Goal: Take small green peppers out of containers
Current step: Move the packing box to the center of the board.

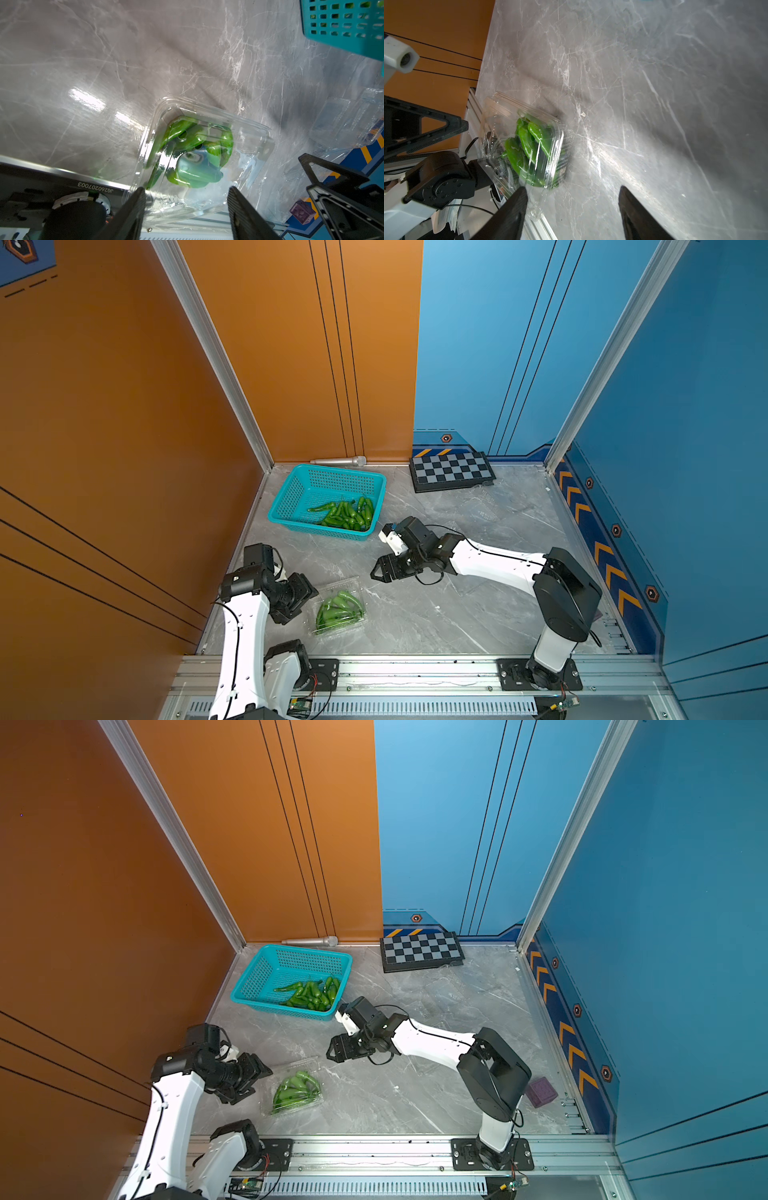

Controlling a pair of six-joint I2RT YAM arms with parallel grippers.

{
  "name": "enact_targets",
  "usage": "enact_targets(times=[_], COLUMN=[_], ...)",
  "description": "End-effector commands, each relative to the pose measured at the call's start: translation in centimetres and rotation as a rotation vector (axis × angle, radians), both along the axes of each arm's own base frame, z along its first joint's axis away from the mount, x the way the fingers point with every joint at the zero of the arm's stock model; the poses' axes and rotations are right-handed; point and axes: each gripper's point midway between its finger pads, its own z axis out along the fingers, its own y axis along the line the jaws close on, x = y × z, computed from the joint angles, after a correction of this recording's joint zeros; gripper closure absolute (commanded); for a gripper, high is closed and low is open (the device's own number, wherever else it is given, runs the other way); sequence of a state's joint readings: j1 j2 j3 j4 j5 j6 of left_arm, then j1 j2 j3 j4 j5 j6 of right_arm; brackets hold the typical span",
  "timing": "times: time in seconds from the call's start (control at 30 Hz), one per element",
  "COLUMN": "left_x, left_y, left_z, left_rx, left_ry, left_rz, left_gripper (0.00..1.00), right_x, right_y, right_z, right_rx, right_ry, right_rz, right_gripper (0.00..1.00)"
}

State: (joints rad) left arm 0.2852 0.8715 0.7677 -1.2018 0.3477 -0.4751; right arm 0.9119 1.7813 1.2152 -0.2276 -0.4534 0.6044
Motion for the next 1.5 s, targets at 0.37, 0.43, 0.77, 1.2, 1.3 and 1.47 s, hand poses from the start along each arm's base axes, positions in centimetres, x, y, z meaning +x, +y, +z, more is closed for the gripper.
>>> enact_targets(times=[0.37,0.43,0.77,1.2,1.3,1.47], left_x=[-1.5,-1.6,-0.9,0.3,1.1,3.4], left_y=[1.4,1.2,0.1,-1.8,-2.6,-3.8], left_z=[-1.5,-1.9,-3.0,-4.5,-4.5,-3.9], left_rx=[0.130,0.126,0.138,0.167,0.163,0.141], left_ry=[0.134,0.160,0.177,0.188,0.175,0.122], left_rz=[0.060,0.053,0.079,0.018,-0.001,-0.011], left_gripper=[0.36,0.35,0.33,0.33,0.33,0.33], right_x=[0.2,0.3,1.6,1.4,1.2,1.4], right_y=[0.9,0.8,0.2,-0.4,-0.9,-2.3], right_z=[1.9,2.1,1.8,1.3,1.5,1.8], right_rx=[0.102,0.119,0.162,0.190,0.187,0.169], right_ry=[-0.016,-0.017,0.019,0.042,0.036,0.020], right_rz=[-0.024,-0.028,-0.051,-0.073,-0.081,-0.108], right_gripper=[0.29,0.29,0.29,0.29,0.29,0.29])
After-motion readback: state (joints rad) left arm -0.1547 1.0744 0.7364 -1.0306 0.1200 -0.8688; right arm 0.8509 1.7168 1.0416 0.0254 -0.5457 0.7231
